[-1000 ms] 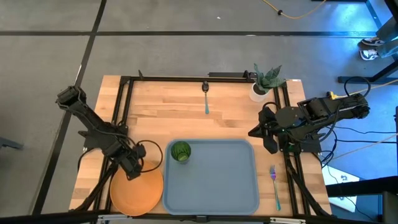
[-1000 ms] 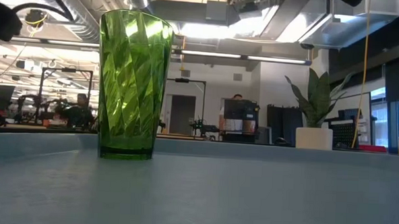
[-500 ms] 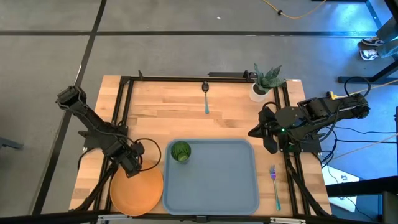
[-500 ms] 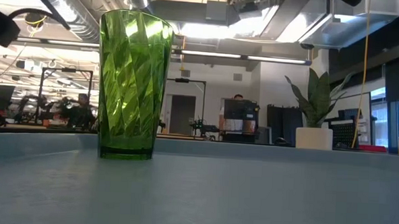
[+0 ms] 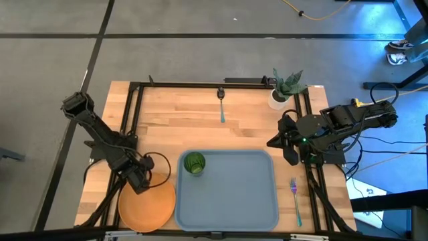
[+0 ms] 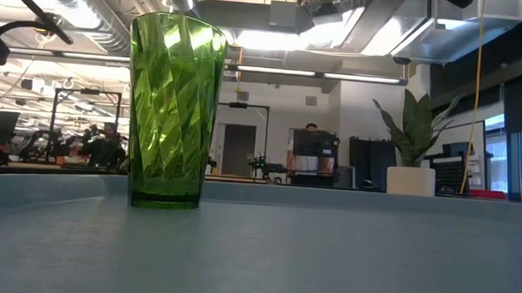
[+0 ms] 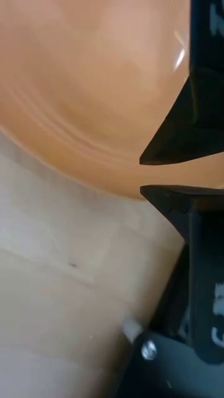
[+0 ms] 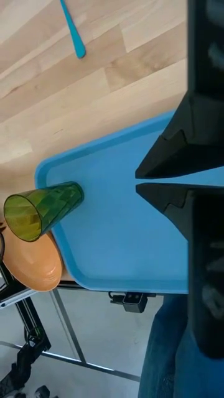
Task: Pick and place plate/cup/fork/spoon on tray
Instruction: Put the orange plate on the center of the gray serving tray
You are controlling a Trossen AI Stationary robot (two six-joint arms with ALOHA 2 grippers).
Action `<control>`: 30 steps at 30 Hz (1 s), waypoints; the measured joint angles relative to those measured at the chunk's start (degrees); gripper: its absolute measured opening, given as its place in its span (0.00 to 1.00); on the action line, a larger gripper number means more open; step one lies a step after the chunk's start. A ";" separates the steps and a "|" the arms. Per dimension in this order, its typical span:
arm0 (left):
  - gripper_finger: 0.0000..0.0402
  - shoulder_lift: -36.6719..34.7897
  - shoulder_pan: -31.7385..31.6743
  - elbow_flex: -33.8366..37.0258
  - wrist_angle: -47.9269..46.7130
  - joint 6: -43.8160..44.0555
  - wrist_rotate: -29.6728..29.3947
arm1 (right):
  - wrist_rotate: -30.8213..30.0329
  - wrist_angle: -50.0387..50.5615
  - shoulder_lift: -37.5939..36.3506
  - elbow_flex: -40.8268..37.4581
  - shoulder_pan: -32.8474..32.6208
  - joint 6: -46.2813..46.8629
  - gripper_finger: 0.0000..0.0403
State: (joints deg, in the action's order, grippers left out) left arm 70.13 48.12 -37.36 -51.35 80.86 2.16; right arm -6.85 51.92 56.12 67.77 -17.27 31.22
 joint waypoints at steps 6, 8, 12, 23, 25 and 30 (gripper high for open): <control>0.14 0.00 0.10 0.15 -1.21 0.00 -0.95 | 0.00 -0.01 0.00 0.00 0.01 0.02 0.07; 0.14 0.00 0.09 0.15 -1.23 0.02 -0.64 | 0.00 -0.02 0.00 0.00 0.01 0.11 0.07; 0.14 0.00 0.07 -0.43 -1.83 1.25 0.20 | 0.00 -0.04 0.00 0.00 0.01 0.17 0.07; 0.14 0.00 0.07 -1.99 -6.94 2.76 -1.03 | -0.01 -1.46 0.00 0.00 0.00 0.21 0.07; 0.14 0.00 0.07 -2.01 -6.60 2.75 -1.03 | 0.00 -1.46 0.00 0.00 0.00 0.24 0.07; 0.14 0.00 0.07 -1.32 -5.83 2.69 -0.62 | 0.00 -1.53 0.00 0.00 -0.01 1.64 0.07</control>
State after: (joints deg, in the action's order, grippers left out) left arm 70.13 48.18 -38.68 -57.19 83.55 1.53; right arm -6.85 50.39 56.12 67.77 -17.28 32.86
